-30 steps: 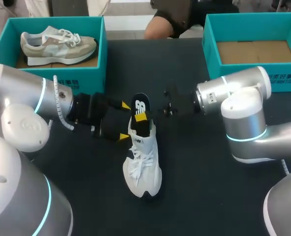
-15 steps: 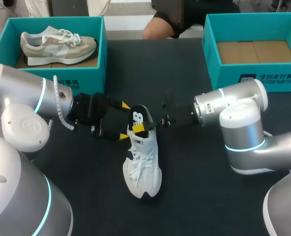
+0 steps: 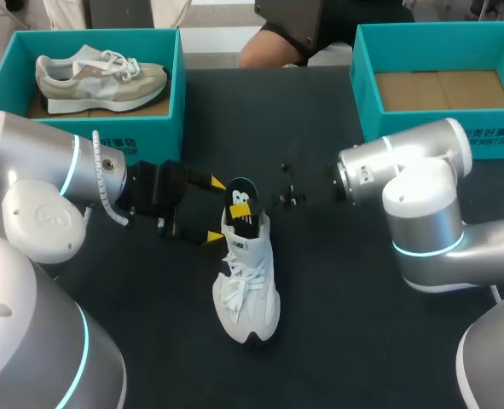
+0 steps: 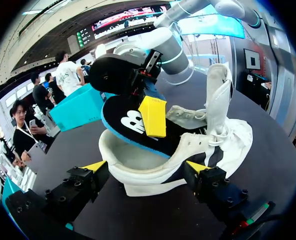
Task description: Take the shoe out of the shoebox, open the shoe tongue, remove and reinsert the insole, then place the shoe into the shoebox
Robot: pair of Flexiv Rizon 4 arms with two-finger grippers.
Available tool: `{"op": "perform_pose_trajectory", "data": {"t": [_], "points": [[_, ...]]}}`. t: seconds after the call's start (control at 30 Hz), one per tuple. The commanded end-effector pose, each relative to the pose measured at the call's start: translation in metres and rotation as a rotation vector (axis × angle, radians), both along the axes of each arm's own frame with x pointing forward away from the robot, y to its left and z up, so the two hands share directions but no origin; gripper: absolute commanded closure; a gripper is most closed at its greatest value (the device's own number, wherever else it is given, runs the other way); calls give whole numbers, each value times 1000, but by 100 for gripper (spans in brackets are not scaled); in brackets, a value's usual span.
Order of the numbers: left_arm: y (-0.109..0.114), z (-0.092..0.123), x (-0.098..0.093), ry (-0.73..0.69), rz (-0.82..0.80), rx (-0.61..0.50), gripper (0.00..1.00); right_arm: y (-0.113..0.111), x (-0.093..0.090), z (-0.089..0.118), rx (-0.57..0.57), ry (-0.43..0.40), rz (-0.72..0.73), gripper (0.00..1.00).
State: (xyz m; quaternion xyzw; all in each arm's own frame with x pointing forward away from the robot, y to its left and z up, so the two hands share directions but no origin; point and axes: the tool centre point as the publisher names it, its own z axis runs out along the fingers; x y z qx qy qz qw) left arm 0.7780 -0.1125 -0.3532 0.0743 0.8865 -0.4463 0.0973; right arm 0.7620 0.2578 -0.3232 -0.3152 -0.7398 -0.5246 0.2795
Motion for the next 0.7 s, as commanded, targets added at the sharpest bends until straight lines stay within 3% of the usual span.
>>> {"op": "perform_pose_trajectory", "data": {"t": [0.03, 0.13, 0.2, 0.47, 0.7], "points": [[-1, -1, 0, 0, 1, 4, 0, -2, 13, -2, -2, -3, 28, 82], [-1, -1, 0, 0, 1, 4, 0, -2, 19, -8, 9, -9, 38, 87], [-1, -1, 0, 0, 1, 4, 0, -3, 21, -15, 17, 6, 53, 100], [-1, -1, 0, 0, 1, 4, 0, 8, 2, -28, 47, 97, 79, 100], [-1, -1, 0, 0, 1, 4, 0, 10, -9, -28, 54, 107, 51, 100]]}}
